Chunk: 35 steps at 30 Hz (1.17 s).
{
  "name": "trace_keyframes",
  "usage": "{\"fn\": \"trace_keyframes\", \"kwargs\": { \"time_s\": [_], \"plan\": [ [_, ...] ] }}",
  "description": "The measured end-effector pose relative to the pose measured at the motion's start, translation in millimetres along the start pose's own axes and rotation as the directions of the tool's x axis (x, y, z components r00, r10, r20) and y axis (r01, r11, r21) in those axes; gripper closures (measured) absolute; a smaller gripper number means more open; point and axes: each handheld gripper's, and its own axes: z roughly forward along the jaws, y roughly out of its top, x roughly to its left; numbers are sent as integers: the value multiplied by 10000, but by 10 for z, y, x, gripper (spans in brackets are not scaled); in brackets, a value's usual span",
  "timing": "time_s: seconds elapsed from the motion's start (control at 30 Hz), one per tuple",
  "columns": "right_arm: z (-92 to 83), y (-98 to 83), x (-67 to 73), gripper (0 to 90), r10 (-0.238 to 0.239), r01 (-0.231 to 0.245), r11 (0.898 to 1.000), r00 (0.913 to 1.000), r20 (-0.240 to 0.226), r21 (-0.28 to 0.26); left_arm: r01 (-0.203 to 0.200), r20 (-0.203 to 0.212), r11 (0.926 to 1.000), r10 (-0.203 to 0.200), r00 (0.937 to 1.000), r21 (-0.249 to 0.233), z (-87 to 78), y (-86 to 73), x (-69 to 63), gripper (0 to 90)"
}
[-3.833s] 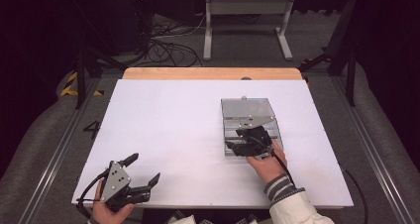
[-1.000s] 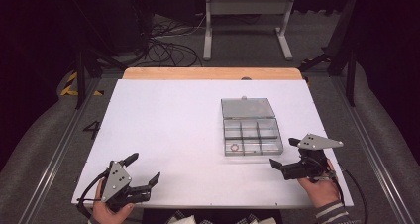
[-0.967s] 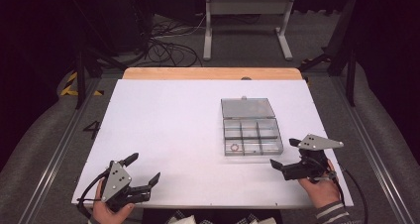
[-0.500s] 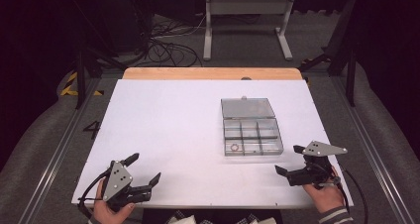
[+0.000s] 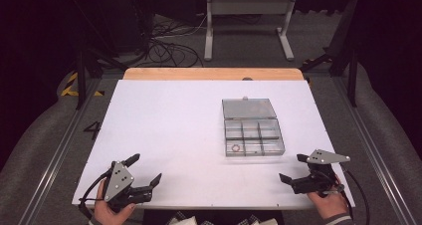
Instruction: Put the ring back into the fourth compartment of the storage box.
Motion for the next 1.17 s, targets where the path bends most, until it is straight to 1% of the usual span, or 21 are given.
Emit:
{"fn": "trace_keyframes", "kwargs": {
  "time_s": [0.03, 0.1, 0.2, 0.27, 0.33, 0.4, 0.5, 0.7, 0.8, 0.9, 0.93, 1.1, 1.17],
  "plan": [
    [2, -15, -2, 0, 26, -26, 10000, 10000, -36, -34, 49, 41, 10000, -49, 10000, 24, 2, -2, -4, 135],
    [11, -34, -1, 0, 49, -50, 9999, 9999, -101, -101, 5, 40, 10000, -5, 10000, 45, 8, -1, -1, 135],
    [16, -26, -2, 0, -45, 44, 10000, 10000, -38, -65, 26, 60, 10000, -26, 10000, 66, 10, -2, -4, 134],
    [8, -20, 2, 0, -39, 37, 9998, 9999, -95, -215, 0, 29, 10000, 0, 10000, 50, 8, -2, 1, 132],
    [1, -11, 21, 0, -176, 173, 9995, 9998, -110, -255, 20, 13, 10000, -20, 10000, 47, 11, -4, 4, 131],
    [4, -1, 40, 0, -356, 355, 9992, 9993, -75, -185, 3, 17, 10000, -4, 10000, 62, 16, -9, 8, 134],
    [8, 13, 60, 0, -500, 499, 9987, 9987, -95, -61, -4, -16, 10000, 4, 10000, 45, 12, -14, 15, 140],
    [-7, 14, 64, 0, -531, 531, 9986, 9986, -10, -82, 34, 43, 10000, -34, 10000, 41, 13, -15, 17, 138],
    [-14, 22, 69, 0, -565, 565, 9984, 9984, 46, 10, 187, 166, 9998, -188, 9997, 35, 18, -14, 17, 132],
    [-31, 38, 84, 1, -632, 632, 9980, 9979, 133, 72, 240, 201, 9997, -240, 9995, 4, 18, -15, 23, 128],
    [-36, 41, 84, 1, -641, 640, 9979, 9978, 155, 59, 222, 186, 9998, -223, 9996, 22, 17, -16, 24, 129],
    [-55, 43, 76, 1, -627, 627, 9980, 9977, 275, 2, -217, 22, 9998, 216, 9998, 47, 17, -28, 26, 162],
    [-61, 46, 78, 1, -657, 659, 9978, 9973, 334, -48, -260, 13, 9996, 260, 9997, 61, 17, -30, 28, 171]
  ]
}}
